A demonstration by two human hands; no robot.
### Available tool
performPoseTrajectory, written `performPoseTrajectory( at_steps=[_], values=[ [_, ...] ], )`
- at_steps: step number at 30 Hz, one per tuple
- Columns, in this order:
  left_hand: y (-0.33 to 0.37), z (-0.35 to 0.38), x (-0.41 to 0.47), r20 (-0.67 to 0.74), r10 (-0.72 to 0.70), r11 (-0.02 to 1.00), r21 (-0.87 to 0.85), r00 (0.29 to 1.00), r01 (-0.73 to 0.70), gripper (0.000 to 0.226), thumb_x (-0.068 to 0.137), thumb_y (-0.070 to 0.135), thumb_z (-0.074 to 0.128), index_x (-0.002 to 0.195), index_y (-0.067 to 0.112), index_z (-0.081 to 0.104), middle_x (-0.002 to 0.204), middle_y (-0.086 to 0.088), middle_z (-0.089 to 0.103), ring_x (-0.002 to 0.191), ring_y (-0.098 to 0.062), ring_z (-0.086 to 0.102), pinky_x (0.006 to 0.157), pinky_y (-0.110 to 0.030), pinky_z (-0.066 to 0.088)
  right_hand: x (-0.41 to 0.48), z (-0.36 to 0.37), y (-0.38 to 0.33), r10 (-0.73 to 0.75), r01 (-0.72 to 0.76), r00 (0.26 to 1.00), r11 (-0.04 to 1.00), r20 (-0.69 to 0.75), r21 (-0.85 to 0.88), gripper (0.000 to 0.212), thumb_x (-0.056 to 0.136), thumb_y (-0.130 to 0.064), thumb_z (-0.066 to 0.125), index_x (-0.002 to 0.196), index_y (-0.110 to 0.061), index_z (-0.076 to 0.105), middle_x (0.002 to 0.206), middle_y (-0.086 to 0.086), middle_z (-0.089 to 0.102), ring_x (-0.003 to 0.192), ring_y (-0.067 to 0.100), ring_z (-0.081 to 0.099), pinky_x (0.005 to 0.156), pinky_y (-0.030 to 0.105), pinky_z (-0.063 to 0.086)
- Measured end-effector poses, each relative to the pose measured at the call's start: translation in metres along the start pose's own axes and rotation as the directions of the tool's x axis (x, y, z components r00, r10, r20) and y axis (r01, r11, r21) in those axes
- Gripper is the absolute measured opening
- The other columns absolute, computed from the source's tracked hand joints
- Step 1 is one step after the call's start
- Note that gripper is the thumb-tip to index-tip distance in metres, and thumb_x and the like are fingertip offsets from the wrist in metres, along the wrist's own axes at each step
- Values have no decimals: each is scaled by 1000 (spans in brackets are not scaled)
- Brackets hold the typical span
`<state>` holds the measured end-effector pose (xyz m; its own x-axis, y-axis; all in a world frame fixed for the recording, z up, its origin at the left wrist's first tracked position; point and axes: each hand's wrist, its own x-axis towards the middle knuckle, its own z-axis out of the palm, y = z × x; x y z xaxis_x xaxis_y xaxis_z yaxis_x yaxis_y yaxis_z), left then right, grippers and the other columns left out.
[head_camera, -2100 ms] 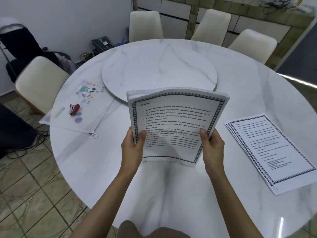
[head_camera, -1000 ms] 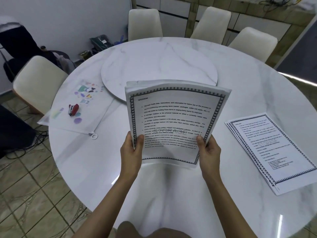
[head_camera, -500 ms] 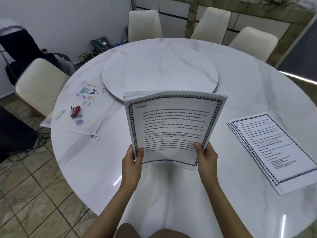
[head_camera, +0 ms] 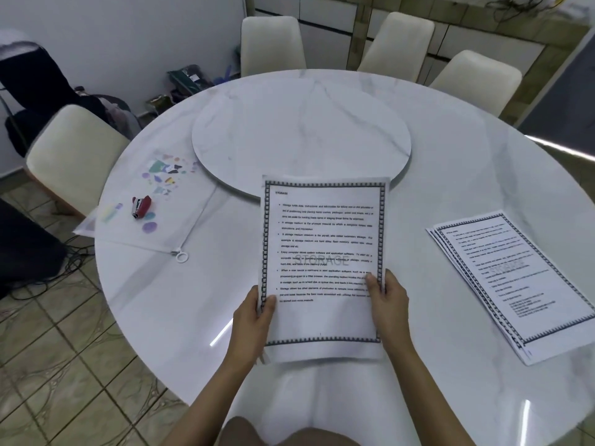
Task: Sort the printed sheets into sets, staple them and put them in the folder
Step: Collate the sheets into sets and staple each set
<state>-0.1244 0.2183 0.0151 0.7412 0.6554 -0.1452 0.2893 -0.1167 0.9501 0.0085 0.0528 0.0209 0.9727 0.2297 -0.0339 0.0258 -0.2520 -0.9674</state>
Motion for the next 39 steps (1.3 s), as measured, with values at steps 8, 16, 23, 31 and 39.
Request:
performPoseTrajectory(
  at_steps=[8,16,23,31,39],
  values=[
    [-16,-10,-5,84,-138,988,84,987,131,10,96,18,47,95,25,54,92,19,59,85,-2,58,64,-11,44,-7,8,25,134,-122,990,972,50,-199,18,94,-17,49,87,-2,56,77,5,59,76,22,54,62,20,39],
    [-16,-26,18,10,-154,988,-9,988,155,14,96,21,46,100,12,57,91,7,61,85,-9,58,67,-16,43,-17,5,24,163,-112,960,969,226,-221,49,84,-54,51,97,-8,62,94,1,70,93,16,64,78,26,51],
    [6,-42,58,-92,-110,989,-110,990,100,14,97,22,45,106,18,55,101,3,63,94,-15,59,83,-30,46,-30,3,26,191,-124,944,962,271,-244,13,92,-30,53,95,-22,63,93,-11,68,84,1,63,82,27,52],
    [13,-57,91,-133,-59,994,-96,989,46,13,93,19,50,86,23,60,87,10,62,81,-6,56,72,-21,44,-40,7,29,244,-180,940,948,238,-262,17,91,-27,53,91,-13,63,89,-1,70,89,17,65,78,29,51],
    [-11,-60,97,-94,-185,978,-119,978,173,12,94,25,50,87,23,59,87,4,62,84,-16,56,81,-35,47,-38,19,30,266,-197,940,935,213,-295,20,91,-27,54,96,-9,63,90,-7,70,86,12,65,80,33,53]
  ],
)
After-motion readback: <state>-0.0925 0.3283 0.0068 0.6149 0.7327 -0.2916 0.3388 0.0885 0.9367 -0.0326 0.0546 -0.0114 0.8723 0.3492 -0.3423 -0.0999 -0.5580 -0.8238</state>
